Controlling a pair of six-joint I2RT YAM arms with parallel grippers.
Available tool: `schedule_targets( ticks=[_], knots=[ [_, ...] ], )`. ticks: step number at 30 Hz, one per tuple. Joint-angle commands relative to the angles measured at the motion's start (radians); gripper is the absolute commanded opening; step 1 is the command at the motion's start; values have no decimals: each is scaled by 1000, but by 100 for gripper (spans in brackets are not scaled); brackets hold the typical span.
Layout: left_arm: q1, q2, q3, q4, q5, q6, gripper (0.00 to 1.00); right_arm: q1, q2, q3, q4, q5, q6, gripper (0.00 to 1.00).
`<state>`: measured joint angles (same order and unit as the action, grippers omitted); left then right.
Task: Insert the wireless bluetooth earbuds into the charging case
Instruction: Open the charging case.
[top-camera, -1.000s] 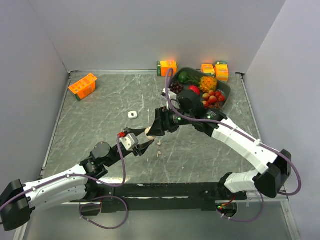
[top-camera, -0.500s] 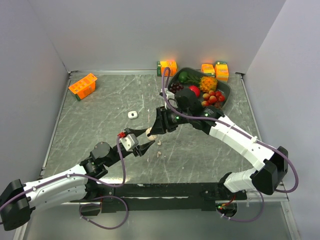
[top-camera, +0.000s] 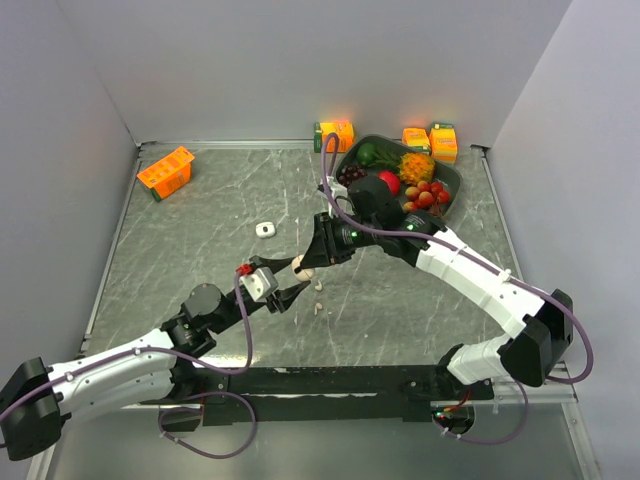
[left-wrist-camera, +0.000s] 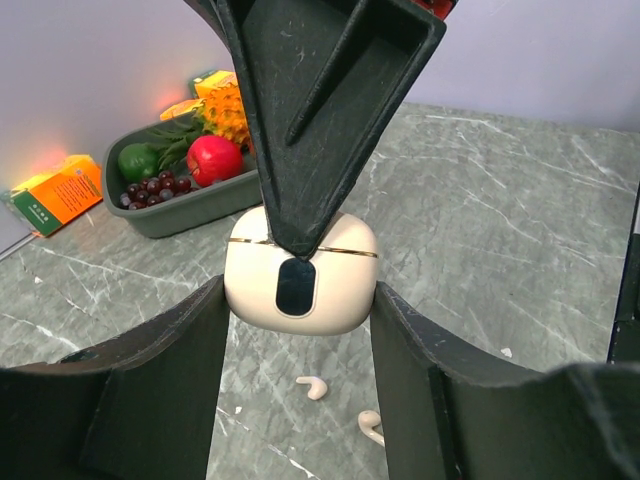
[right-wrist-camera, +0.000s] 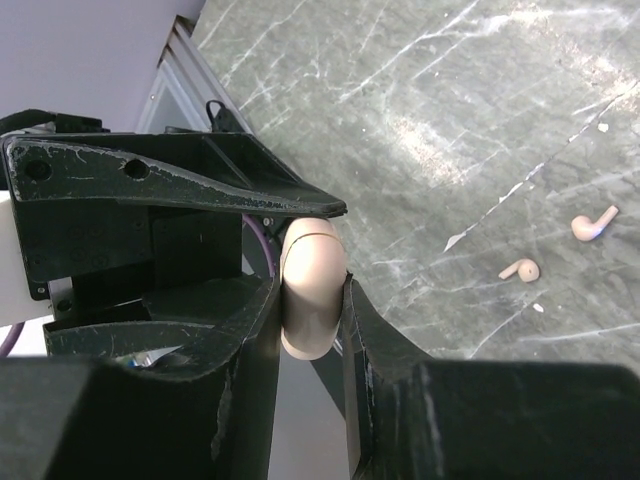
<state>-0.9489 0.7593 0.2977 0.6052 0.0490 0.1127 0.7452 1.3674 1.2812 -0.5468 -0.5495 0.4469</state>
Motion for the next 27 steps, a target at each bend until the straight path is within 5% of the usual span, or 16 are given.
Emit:
schedule_targets(
  ticks=[1,21,23,27],
  knots=[
    [-5,18,47,42,6,-16,8,-3,16,69,-11,-26,-56,0],
    [-4,67,98,-42,18,41,60,-3,36,138,-114,-72,-129,0],
    [-4,69,101,-53,26,45,67,-3,39,144,-122,-82,-131,0],
    [-5,78,109,-76,52,42,96,-3,44,148,-127,-90,-134,0]
  ],
)
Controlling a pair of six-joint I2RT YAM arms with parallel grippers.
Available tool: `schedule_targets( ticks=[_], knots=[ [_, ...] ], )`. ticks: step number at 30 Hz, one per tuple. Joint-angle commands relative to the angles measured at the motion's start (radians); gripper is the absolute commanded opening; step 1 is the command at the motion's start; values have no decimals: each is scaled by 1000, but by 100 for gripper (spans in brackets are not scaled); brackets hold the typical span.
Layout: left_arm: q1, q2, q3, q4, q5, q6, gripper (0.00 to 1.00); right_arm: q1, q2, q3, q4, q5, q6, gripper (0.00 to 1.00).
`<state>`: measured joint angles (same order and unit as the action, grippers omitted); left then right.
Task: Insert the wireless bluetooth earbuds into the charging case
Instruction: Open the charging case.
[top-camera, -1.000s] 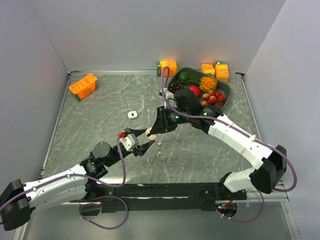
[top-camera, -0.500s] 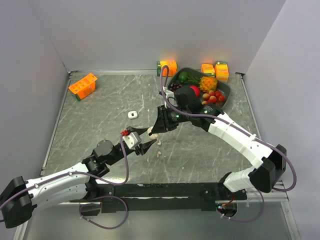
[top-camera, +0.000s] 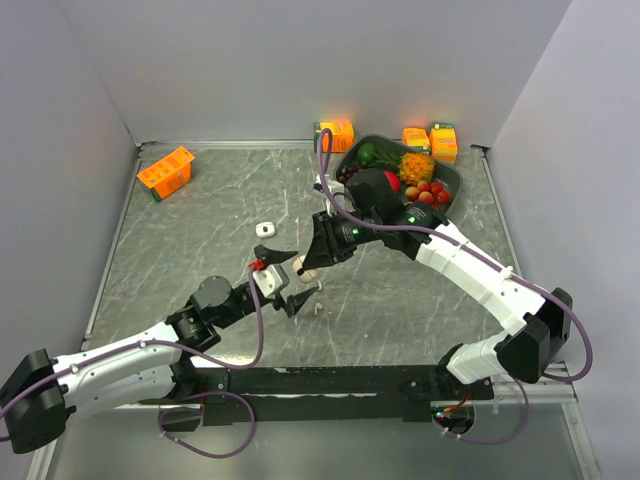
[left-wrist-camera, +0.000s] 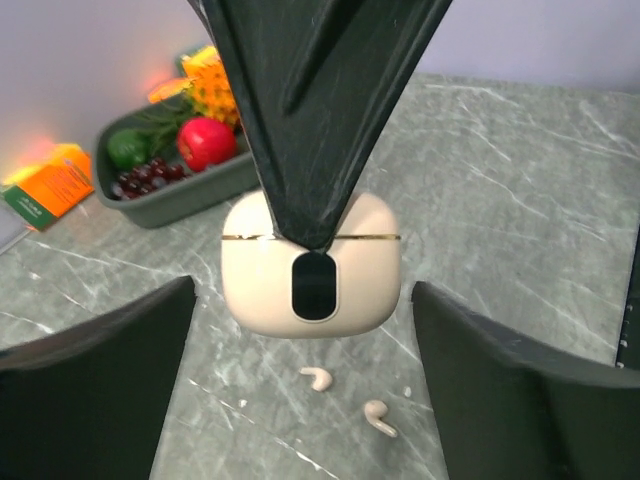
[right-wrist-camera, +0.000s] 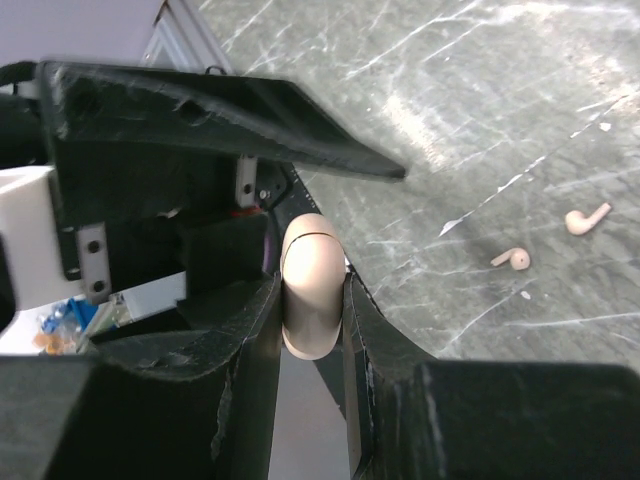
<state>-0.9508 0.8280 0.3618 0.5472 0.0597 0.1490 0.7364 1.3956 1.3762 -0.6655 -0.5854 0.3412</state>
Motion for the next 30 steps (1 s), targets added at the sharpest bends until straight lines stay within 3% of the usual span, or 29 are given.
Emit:
schedule_targets(
  ticks=[1,11,17,21,23,26,30],
  knots=[
    [-2,10,46,-18,42,6,96,8,16,55,-9,-56,-30,0],
    [-2,-23,31,17,97,3,97,8,36,58,-51,-37,-57,0],
    [-3,-15,49,5,126,-5,80,6,34,43,-39,-21,-54,0],
    [-3,-13,43,26,121,-23,55,6,26,35,-23,-17,-47,0],
    [-2,-10,40,39,114,-34,50,6,20,31,-17,-14,-41,0],
    [-3,-3,45,45,97,-49,53,8,19,27,-14,-10,-36,0],
    [-3,8,54,45,85,-65,70,11,14,15,0,-5,-28,0]
  ],
)
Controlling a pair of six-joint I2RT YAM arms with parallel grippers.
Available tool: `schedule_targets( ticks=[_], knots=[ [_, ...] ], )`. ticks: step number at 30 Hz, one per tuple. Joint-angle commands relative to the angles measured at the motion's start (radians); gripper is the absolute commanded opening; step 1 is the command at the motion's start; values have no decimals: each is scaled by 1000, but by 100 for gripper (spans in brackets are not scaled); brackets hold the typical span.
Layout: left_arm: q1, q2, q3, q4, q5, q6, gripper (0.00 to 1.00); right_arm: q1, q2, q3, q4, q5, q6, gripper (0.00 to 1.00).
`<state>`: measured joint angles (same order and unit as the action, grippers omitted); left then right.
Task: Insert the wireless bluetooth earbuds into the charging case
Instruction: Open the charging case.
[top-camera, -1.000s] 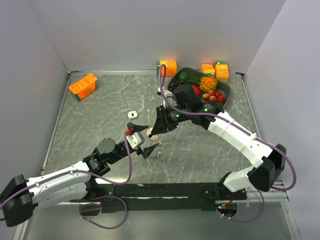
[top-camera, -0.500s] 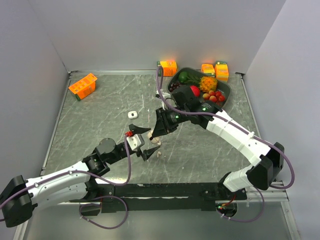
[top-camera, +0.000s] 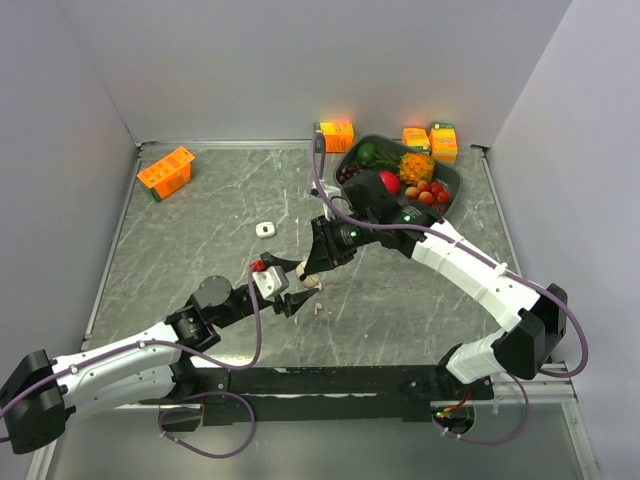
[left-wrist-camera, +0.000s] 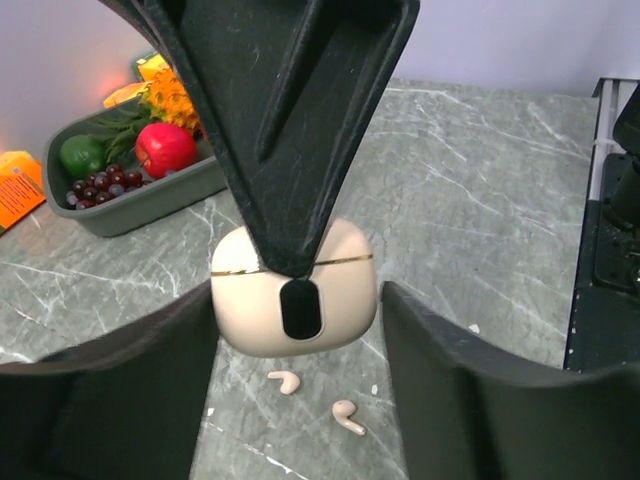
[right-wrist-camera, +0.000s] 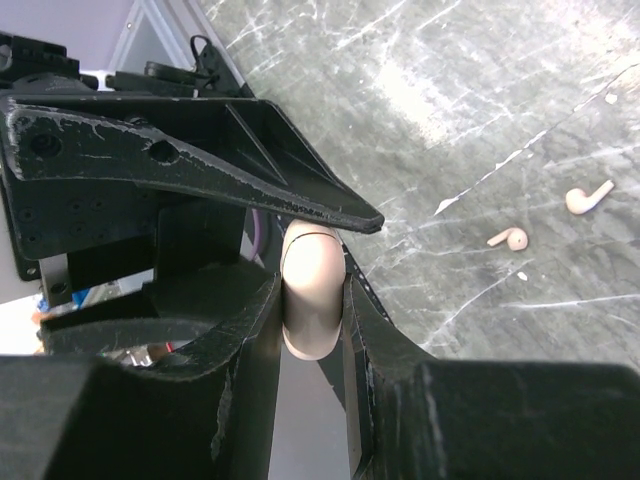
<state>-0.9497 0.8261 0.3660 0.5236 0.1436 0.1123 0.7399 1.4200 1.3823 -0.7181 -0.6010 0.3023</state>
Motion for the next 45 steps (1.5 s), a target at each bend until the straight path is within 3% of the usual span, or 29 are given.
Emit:
schedule_targets(
  ticks=[1,5,10,16,17,20,24,27,30,45],
  knots=[
    [-4,11,51,70,-2,-36,72,6,-12,9,55,12,14,0],
    [-3,19,54,72,4,-37,73,9,-9,9,57,13,15,0],
    [-4,22,53,69,10,-39,57,10,-7,11,55,15,14,0],
    [-3,27,51,59,20,-36,18,15,-15,8,55,18,14,0],
    [-3,28,53,56,16,-34,1,16,-16,9,57,18,11,0],
    [-4,31,51,53,10,-26,1,18,-26,8,65,18,15,0],
    [-3,15,27,87,-4,-26,1,18,-42,9,80,20,34,56],
    [-4,1,19,88,-7,-22,1,19,-53,11,94,30,53,71],
    [-4,-10,16,90,-15,-23,1,15,-44,6,100,40,69,76],
    [-4,-48,4,69,-22,-25,1,-16,-59,-45,126,55,83,75]
  ],
)
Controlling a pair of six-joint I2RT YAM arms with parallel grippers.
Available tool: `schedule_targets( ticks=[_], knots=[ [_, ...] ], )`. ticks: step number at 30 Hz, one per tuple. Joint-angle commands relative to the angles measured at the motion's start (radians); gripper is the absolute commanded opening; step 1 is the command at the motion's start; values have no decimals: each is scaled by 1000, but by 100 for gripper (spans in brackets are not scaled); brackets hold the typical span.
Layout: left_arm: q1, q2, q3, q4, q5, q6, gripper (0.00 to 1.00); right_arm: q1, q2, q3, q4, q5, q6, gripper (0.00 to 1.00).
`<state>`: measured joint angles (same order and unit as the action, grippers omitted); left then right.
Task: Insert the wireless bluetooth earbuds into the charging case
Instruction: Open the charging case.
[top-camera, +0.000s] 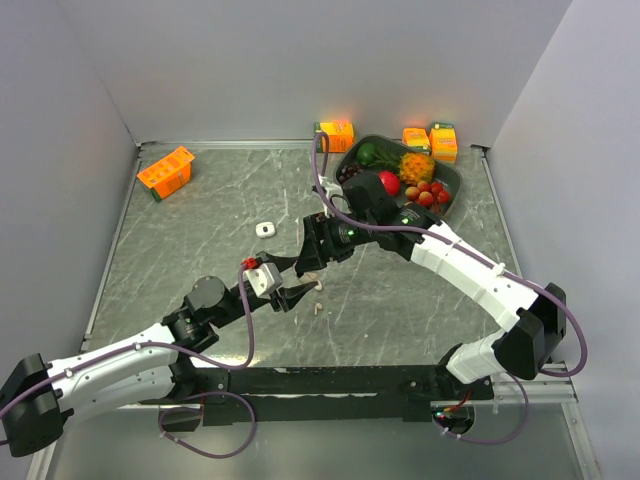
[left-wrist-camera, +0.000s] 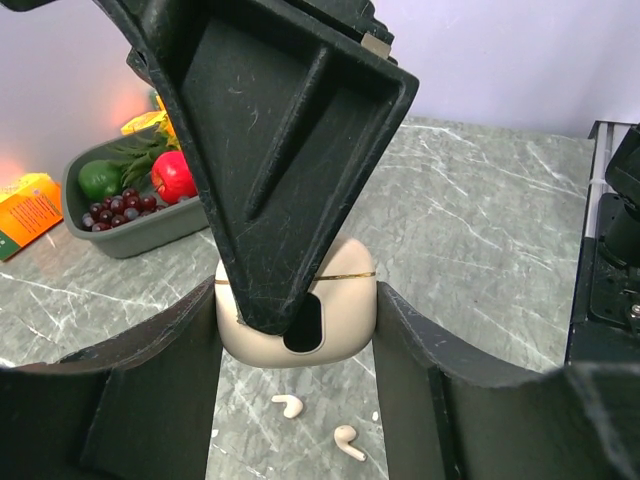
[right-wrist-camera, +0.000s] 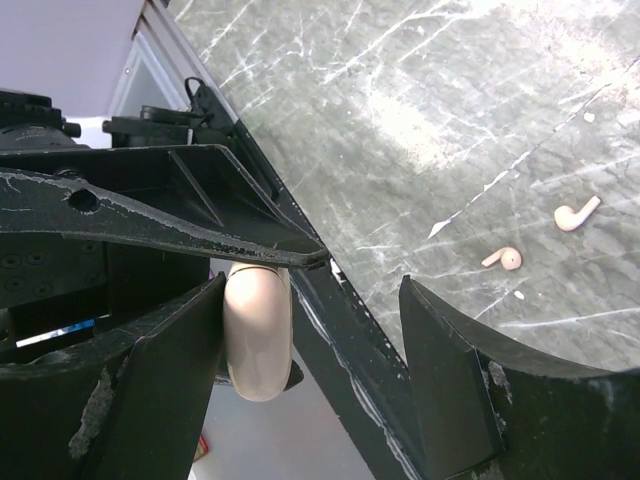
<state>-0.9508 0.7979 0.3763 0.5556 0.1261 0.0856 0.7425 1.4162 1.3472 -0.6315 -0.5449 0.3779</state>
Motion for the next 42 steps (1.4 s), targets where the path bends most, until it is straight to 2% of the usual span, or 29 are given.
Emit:
schedule_targets(
  ticks=[1,38,42],
  knots=[
    [-2,-20,-8,36,-3,2,1,-20,-56,-10,41,-6,7,75],
    [-3,-46,-7,17,-19,0,1,-104,-128,-103,59,-30,6,76],
    [-3,-49,-11,17,-29,-1,1,-111,-174,-131,121,-50,29,76]
  ],
)
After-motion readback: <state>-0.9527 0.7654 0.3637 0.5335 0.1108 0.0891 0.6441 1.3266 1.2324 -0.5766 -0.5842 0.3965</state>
